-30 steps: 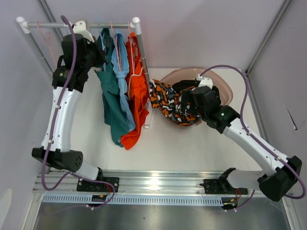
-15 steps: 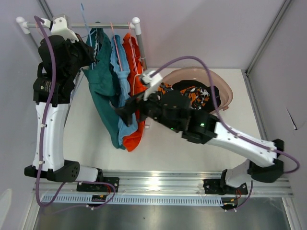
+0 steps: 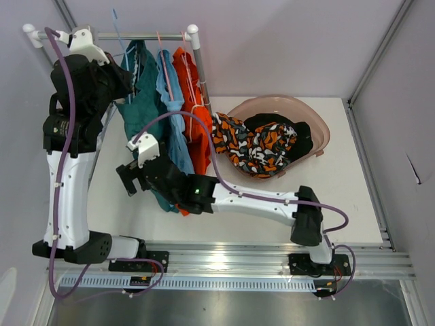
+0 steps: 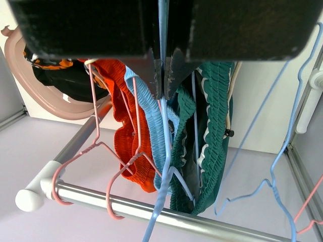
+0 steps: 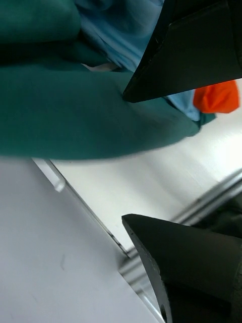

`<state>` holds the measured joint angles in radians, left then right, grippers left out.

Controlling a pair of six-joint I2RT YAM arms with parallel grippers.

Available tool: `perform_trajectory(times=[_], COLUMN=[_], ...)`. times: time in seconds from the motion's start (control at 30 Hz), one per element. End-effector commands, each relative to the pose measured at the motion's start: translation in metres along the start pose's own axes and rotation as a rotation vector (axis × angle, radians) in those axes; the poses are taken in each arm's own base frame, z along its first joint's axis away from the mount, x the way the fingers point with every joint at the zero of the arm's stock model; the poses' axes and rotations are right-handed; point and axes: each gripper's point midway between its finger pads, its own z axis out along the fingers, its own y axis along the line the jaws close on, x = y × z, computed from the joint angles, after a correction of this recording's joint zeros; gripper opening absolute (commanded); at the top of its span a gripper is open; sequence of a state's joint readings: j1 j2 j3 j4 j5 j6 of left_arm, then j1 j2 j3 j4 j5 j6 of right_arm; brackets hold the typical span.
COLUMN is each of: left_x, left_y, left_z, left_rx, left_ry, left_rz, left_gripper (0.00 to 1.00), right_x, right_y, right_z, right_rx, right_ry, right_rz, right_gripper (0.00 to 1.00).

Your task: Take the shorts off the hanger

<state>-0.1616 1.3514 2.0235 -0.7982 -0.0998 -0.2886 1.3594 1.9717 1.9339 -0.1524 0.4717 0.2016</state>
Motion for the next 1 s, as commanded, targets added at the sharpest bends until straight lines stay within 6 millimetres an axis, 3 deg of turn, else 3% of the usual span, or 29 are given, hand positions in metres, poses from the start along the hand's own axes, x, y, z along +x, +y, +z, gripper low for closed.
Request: perform_trajectory(times=[0.0, 0.1, 0.13, 0.17, 0.27, 0.33, 0.37, 0.4, 0.53, 0.67, 0.8, 0.93, 0.97], left_x=[-0.038, -0.039, -0.037, -0.037, -0.041, -0.046, -0.045, -0.047, -0.052, -0.051, -0.051, -0.041, -0.037], left_y=[-0.013, -0.01, -0.009, -0.009, -0.005, -0.001, 0.001, 0.003, 0.009, 0.012, 0.009, 0.006, 0.006], left_z=[-0.035, -0.042, -0.042, -0.042, -0.045, -0.045, -0.044, -0.043, -0.036, -0.031, -0.037, -0.054, -0.062], left_rx=[0.057, 0.051, 0.049, 0.048, 0.032, 0.009, 0.002, -0.011, -0.048, -0.058, -0.039, -0.008, 0.003], left_ry=[-0.133, -0.143, -0.14, -0.144, -0.162, -0.184, -0.186, -0.192, -0.203, -0.194, -0.186, -0.153, -0.149], left_rz=[-0.033, -0.031, -0.027, -0.023, 0.002, 0.019, 0.027, 0.039, 0.066, 0.083, 0.082, 0.068, 0.06], left_gripper=[0.0, 0.0, 0.0, 0.0, 0.0, 0.0, 0.0, 0.0, 0.0, 0.0, 0.0, 0.0, 0.0], right_x=[-0.036, -0.018, -0.012, -0.002, 0.025, 0.042, 0.055, 0.065, 0.102, 0.125, 0.118, 0.077, 0.067], right_y=[-0.008, -0.007, -0.007, -0.009, 0.0, 0.012, 0.007, 0.019, 0.023, 0.021, 0.018, 0.01, -0.001], right_z=[0.017, 0.026, 0.027, 0.025, 0.006, -0.014, -0.026, -0.039, -0.073, -0.086, -0.079, -0.054, -0.044], right_rx=[0.104, 0.127, 0.136, 0.147, 0.167, 0.188, 0.232, 0.227, 0.292, 0.33, 0.342, 0.332, 0.343], right_ry=[-0.16, -0.163, -0.158, -0.141, -0.107, -0.096, -0.083, -0.072, -0.021, 0.02, 0.003, -0.066, -0.074], right_rz=[0.052, 0.052, 0.057, 0.053, 0.042, 0.04, 0.025, 0.018, 0.004, 0.018, 0.013, 0.039, 0.036], right_gripper=[0.98, 0.57, 0.2, 0.0, 0.0, 0.0, 0.0, 0.0, 0.0, 0.0, 0.0, 0.0, 0.0])
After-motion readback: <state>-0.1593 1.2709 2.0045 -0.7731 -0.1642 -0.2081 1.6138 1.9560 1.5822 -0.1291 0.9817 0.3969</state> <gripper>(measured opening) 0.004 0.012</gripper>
